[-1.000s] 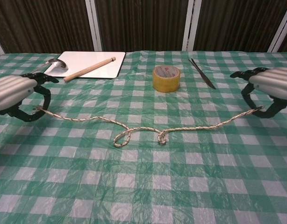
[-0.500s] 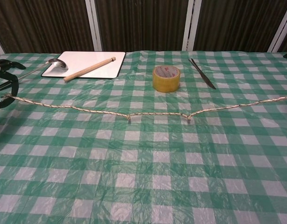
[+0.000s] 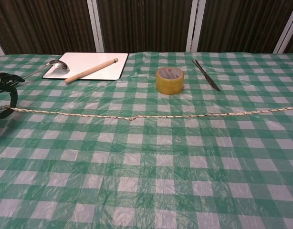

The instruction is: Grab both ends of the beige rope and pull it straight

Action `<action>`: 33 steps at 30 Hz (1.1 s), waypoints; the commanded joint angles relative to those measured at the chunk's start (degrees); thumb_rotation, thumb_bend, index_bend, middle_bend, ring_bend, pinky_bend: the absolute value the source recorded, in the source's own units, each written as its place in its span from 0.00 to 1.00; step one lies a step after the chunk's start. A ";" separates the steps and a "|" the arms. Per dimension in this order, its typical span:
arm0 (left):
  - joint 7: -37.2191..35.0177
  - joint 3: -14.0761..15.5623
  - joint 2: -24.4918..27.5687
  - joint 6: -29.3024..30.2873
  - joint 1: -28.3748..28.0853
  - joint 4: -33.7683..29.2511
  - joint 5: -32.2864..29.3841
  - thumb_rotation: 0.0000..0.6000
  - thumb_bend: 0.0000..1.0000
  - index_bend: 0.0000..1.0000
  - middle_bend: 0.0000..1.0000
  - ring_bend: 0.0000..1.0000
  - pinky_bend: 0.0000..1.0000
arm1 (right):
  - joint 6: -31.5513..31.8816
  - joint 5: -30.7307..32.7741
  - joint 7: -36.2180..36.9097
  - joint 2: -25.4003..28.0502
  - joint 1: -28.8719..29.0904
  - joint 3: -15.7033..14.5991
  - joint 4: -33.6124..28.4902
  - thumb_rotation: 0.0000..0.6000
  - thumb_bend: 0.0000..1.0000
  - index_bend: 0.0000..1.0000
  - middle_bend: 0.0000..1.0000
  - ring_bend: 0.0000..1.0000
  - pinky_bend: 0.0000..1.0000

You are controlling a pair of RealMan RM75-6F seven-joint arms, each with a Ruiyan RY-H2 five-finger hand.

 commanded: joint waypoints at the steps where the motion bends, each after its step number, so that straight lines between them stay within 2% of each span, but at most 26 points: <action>1: -0.41 0.12 -0.77 -0.78 -0.28 0.97 -0.07 1.00 0.42 0.65 0.07 0.00 0.10 | -0.59 -0.07 -0.38 -0.67 0.17 -0.26 0.56 1.00 0.50 0.77 0.06 0.00 0.00; 14: -2.94 0.26 -3.58 -4.65 -1.03 7.05 -0.91 1.00 0.42 0.66 0.08 0.00 0.10 | -3.98 2.58 -4.72 -3.75 1.11 -0.71 3.69 1.00 0.50 0.77 0.06 0.00 0.00; 25: -6.00 1.50 -4.67 -6.35 -1.26 9.08 0.38 1.00 0.43 0.61 0.08 0.00 0.11 | -5.70 3.00 -4.48 -5.47 1.35 -1.01 5.61 1.00 0.50 0.73 0.06 0.00 0.00; 27: -6.16 1.73 -4.78 -6.56 -1.29 9.37 0.61 1.00 0.43 0.57 0.08 0.00 0.11 | -6.32 3.56 -4.45 -5.81 1.42 -0.93 5.90 1.00 0.50 0.68 0.06 0.00 0.00; 28: -6.31 1.84 -4.82 -6.59 -1.26 9.46 0.72 1.00 0.43 0.52 0.07 0.00 0.11 | -6.60 3.78 -4.63 -5.95 1.46 -0.96 6.10 1.00 0.50 0.62 0.06 0.00 0.00; 30: -6.84 2.00 -4.74 -6.74 -1.18 9.42 0.87 1.00 0.43 0.38 0.07 0.00 0.12 | -7.54 4.58 -5.42 -6.17 1.58 -1.11 6.51 1.00 0.50 0.48 0.05 0.00 0.00; 31: -6.97 2.08 -4.63 -6.89 -1.15 9.32 0.90 1.00 0.44 0.29 0.06 0.00 0.12 | -7.95 5.04 -5.80 -6.22 1.64 -1.13 6.57 1.00 0.50 0.38 0.03 0.00 0.00; 32: -7.04 2.20 -4.41 -7.19 -1.12 9.13 0.91 1.00 0.44 0.20 0.05 0.00 0.12 | -8.59 5.72 -6.16 -6.20 1.72 -1.12 6.51 1.00 0.50 0.33 0.02 0.00 0.00; 33: -7.06 2.28 -4.19 -7.45 -1.11 8.88 0.89 1.00 0.44 0.15 0.04 0.00 0.12 | -9.08 6.20 -6.39 -6.14 1.82 -1.09 6.40 1.00 0.50 0.27 0.01 0.00 0.00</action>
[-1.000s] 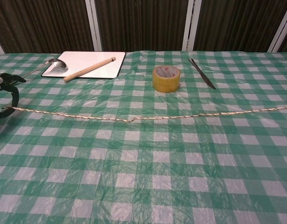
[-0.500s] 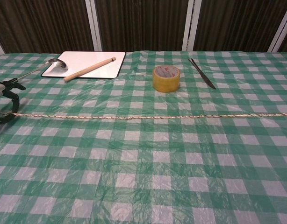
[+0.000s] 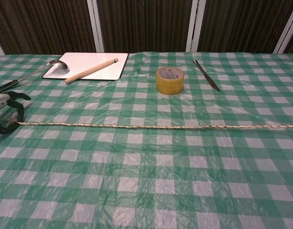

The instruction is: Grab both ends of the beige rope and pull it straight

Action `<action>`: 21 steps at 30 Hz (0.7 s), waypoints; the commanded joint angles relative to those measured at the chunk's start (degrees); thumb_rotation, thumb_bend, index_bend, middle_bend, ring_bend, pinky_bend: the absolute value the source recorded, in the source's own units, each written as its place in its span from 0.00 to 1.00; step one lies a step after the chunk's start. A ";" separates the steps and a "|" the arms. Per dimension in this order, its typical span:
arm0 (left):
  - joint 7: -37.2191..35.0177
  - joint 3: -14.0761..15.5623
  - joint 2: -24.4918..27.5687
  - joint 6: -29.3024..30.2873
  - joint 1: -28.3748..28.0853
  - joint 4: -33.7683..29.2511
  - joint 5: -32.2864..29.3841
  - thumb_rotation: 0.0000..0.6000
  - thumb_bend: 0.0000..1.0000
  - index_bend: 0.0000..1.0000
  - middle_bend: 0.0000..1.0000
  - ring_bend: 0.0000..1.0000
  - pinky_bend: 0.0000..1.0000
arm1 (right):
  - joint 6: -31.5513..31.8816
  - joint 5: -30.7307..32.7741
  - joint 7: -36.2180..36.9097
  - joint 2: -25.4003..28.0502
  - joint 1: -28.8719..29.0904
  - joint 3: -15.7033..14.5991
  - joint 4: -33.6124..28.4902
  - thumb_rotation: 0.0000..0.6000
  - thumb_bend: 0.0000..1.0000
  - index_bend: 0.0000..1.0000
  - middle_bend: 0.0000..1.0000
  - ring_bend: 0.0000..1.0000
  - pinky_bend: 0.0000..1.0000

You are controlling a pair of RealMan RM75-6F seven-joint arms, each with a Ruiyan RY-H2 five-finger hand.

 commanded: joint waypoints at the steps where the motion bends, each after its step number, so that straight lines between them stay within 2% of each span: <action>1: -0.03 0.24 0.64 -0.70 0.09 -0.66 -0.05 1.00 0.44 0.10 0.04 0.00 0.12 | -1.56 1.58 -0.97 0.06 0.30 -0.01 -0.13 1.00 0.50 0.20 0.00 0.00 0.00; 4: -0.21 0.31 1.67 -1.29 0.31 -2.01 -0.33 1.00 0.43 0.01 0.01 0.00 0.13 | -2.71 2.78 -1.54 0.57 0.49 -0.04 -0.76 1.00 0.43 0.11 0.00 0.00 0.00; 11: -1.47 0.87 4.48 -1.22 1.27 -5.90 -0.16 1.00 0.42 0.00 0.00 0.00 0.13 | -3.68 3.58 -0.46 2.07 0.28 -0.16 -2.17 1.00 0.32 0.01 0.00 0.00 0.00; 16: -2.63 1.07 6.19 -0.78 1.85 -8.69 0.02 1.00 0.41 0.00 0.00 0.00 0.13 | -2.37 2.66 0.93 3.36 -0.43 -0.23 -3.63 1.00 0.30 0.00 0.00 0.00 0.00; 21: -6.36 1.77 11.16 2.47 3.05 -16.25 2.28 1.00 0.39 0.00 0.00 0.00 0.12 | 2.13 0.01 3.82 6.76 -2.77 -0.39 -7.59 1.00 0.30 0.00 0.00 0.00 0.00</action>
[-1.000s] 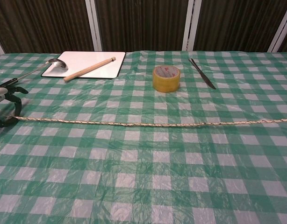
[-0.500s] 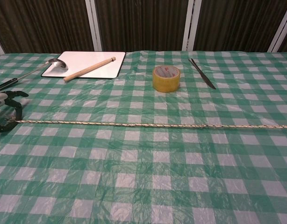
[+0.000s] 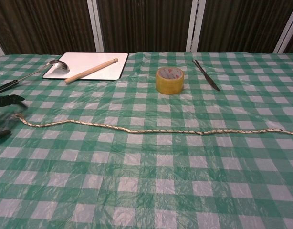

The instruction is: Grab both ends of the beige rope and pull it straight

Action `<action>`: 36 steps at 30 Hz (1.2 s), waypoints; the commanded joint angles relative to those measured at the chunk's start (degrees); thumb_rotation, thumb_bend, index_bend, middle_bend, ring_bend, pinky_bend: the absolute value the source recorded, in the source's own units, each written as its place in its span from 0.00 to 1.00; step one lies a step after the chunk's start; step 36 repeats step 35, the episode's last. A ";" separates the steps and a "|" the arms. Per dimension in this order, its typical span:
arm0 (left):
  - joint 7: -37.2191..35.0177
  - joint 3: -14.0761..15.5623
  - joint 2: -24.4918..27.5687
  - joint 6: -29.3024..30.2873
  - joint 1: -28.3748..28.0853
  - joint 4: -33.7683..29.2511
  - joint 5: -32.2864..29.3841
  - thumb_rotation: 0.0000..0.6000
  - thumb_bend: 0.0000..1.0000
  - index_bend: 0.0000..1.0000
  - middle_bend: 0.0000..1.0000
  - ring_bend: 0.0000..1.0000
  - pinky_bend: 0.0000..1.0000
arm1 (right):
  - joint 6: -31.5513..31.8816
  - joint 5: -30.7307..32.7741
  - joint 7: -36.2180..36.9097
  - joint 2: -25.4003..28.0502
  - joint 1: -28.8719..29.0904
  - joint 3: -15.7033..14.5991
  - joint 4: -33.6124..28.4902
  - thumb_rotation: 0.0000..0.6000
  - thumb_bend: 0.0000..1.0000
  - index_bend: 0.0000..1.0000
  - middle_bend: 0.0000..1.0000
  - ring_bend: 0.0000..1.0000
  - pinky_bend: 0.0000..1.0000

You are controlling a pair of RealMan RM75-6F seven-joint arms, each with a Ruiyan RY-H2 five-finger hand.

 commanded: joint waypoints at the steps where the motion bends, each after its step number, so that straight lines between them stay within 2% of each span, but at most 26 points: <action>1: -2.44 0.60 4.39 3.83 1.35 -6.14 2.22 1.00 0.39 0.00 0.00 0.00 0.12 | 3.48 -2.15 2.65 3.03 -2.12 -0.16 -3.49 1.00 0.30 0.00 0.00 0.00 0.00; 9: 2.95 1.28 14.22 16.62 7.07 -20.63 5.19 1.00 0.37 0.00 0.00 0.00 0.07 | 23.83 -13.45 10.47 10.89 -12.37 -2.41 -14.24 1.00 0.29 0.00 0.00 0.00 0.00; 14: 5.68 2.67 19.27 25.36 11.68 -27.94 8.49 1.00 0.37 0.00 0.00 0.00 0.05 | 36.25 -19.31 12.25 12.30 -19.25 -4.39 -15.46 1.00 0.29 0.00 0.00 0.00 0.00; 17: 6.73 4.01 20.79 27.44 13.48 -30.43 10.04 1.00 0.37 0.00 0.00 0.00 0.05 | 40.58 -21.57 12.11 11.32 -22.10 -5.46 -14.81 1.00 0.29 0.00 0.00 0.00 0.00; 20: 7.66 4.96 20.16 29.81 15.64 -30.60 10.80 1.00 0.37 0.00 0.00 0.00 0.04 | 44.30 -23.29 13.55 9.65 -24.59 -6.06 -13.91 1.00 0.29 0.00 0.00 0.00 0.00; 23: 8.99 4.75 17.49 32.27 17.88 -27.77 9.97 1.00 0.37 0.00 0.00 0.00 0.04 | 46.21 -24.45 13.08 8.25 -26.13 -6.48 -12.77 1.00 0.29 0.00 0.00 0.00 0.00; 26: 10.11 4.17 16.93 32.53 18.20 -26.52 9.69 1.00 0.36 0.00 0.00 0.00 0.03 | 47.87 -25.85 12.39 7.66 -26.77 -6.22 -12.44 1.00 0.29 0.00 0.00 0.00 0.00; 36: 10.26 3.54 17.11 33.07 18.95 -26.27 10.11 1.00 0.36 0.00 0.00 0.00 0.03 | 46.89 -26.89 13.02 7.89 -27.11 -5.97 -12.25 1.00 0.29 0.00 0.00 0.00 0.00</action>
